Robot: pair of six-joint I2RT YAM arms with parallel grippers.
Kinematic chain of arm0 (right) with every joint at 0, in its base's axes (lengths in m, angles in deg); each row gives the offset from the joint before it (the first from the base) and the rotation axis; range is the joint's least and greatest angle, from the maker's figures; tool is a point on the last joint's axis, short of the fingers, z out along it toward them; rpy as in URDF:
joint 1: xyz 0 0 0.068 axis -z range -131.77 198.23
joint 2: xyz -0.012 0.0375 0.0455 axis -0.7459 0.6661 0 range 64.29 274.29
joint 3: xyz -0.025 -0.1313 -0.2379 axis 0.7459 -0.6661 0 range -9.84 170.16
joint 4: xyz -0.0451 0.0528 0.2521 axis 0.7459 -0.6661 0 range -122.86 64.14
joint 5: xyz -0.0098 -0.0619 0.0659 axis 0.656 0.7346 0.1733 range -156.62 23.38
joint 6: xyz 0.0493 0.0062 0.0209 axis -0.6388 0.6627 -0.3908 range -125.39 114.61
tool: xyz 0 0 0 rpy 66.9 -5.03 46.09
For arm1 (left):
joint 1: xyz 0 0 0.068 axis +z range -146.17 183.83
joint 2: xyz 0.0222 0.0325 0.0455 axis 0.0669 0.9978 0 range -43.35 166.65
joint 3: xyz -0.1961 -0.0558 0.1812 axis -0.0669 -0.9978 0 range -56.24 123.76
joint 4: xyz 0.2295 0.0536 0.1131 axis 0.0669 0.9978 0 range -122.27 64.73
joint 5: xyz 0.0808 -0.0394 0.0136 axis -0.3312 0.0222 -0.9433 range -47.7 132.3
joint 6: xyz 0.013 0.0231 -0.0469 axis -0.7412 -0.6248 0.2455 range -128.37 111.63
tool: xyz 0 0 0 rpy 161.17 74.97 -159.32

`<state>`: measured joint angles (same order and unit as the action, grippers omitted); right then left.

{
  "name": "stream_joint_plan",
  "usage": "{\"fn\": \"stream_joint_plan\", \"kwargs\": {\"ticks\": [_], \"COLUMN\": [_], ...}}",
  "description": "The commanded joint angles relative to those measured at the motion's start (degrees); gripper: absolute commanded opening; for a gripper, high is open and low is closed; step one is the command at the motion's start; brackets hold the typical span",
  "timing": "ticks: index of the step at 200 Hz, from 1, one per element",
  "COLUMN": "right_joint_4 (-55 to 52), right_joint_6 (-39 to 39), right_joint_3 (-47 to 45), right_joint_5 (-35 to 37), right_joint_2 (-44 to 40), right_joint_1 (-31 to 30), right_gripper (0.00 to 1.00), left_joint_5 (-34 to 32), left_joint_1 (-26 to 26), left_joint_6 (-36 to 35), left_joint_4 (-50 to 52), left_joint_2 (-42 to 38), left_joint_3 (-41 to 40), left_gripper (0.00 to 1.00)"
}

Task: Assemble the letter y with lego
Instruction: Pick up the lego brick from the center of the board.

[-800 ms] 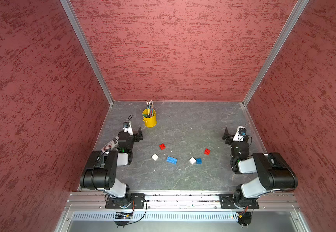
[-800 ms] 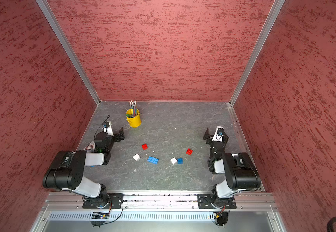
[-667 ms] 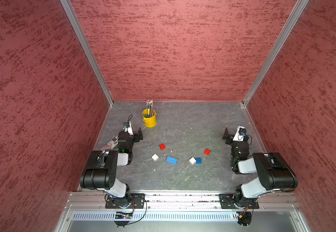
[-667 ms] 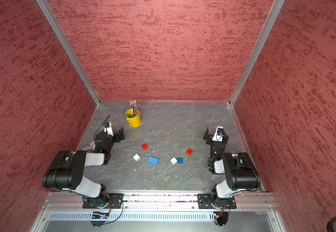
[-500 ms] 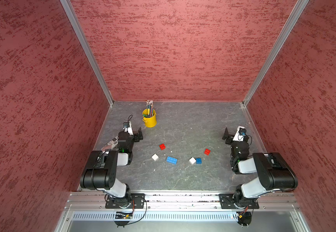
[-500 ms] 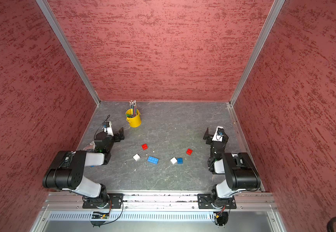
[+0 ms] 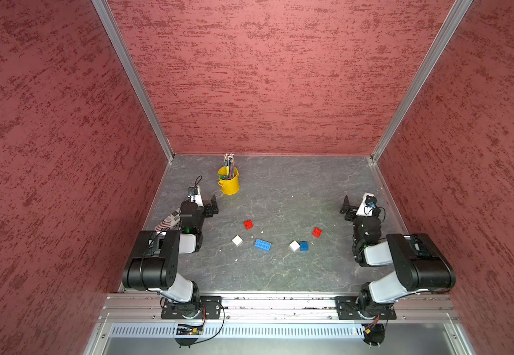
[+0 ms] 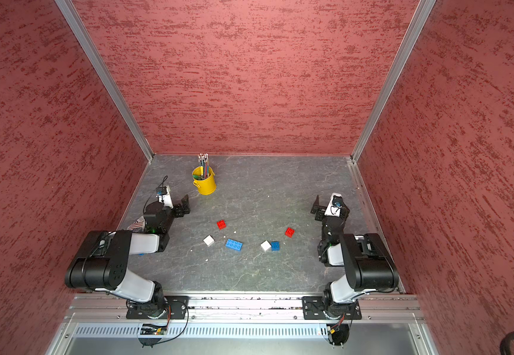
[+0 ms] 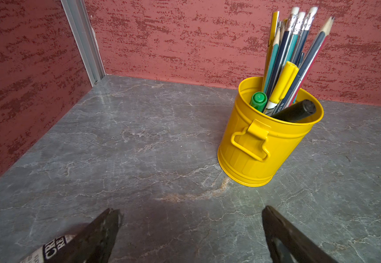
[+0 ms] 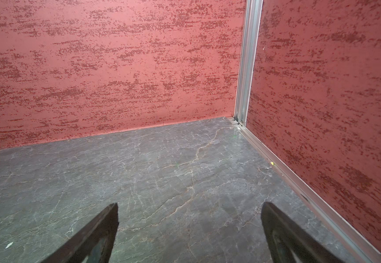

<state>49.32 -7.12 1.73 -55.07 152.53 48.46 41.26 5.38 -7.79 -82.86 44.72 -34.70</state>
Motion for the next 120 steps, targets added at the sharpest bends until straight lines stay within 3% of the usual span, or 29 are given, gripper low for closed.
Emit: {"fn": "stream_joint_plan", "kwargs": {"ticks": [1,16,45,69,83,97,105,120], "right_joint_4": [1.66,-0.17,-13.36,-20.08,-26.46,-43.07,-50.43,-52.96], "right_joint_6": [-0.62,0.24,0.65,-1.82,-8.09,-20.0,-26.04,-27.69], "right_joint_3": [0.17,0.03,3.04,5.83,8.92,15.09,17.82,19.33], "right_joint_5": [-0.36,-1.79,-3.12,-6.14,-5.89,-2.86,-2.15,-8.76], "right_joint_2": [-0.19,-3.07,-13.58,-20.07,-23.13,-25.29,-25.57,-24.6], "right_joint_1": [0.37,0.32,0.12,0.17,0.15,0.12,0.24,0.31], "right_gripper": [1.0,1.0,1.0,1.0,1.0,1.0,0.99,0.99], "left_joint_5": [1.04,0.69,-2.19,-1.38,2.7,2.72,6.68,16.08], "left_joint_1": [0.33,0.23,-0.75,-0.46,1.27,3.54,5.48,7.88], "left_joint_6": [-0.19,-0.12,-0.21,4.6,13.91,27.0,29.87,31.76], "left_joint_4": [-0.89,2.13,18.79,30.16,34.88,45.32,48.32,47.98], "left_joint_2": [-0.33,-2.52,-10.33,-15.6,-18.38,-20.31,-20.85,-21.22], "left_joint_3": [0.0,0.61,6.39,10.35,11.77,14.21,14.88,13.67], "left_gripper": [1.0,1.0,1.0,1.0,1.0,1.0,1.0,1.0]}}
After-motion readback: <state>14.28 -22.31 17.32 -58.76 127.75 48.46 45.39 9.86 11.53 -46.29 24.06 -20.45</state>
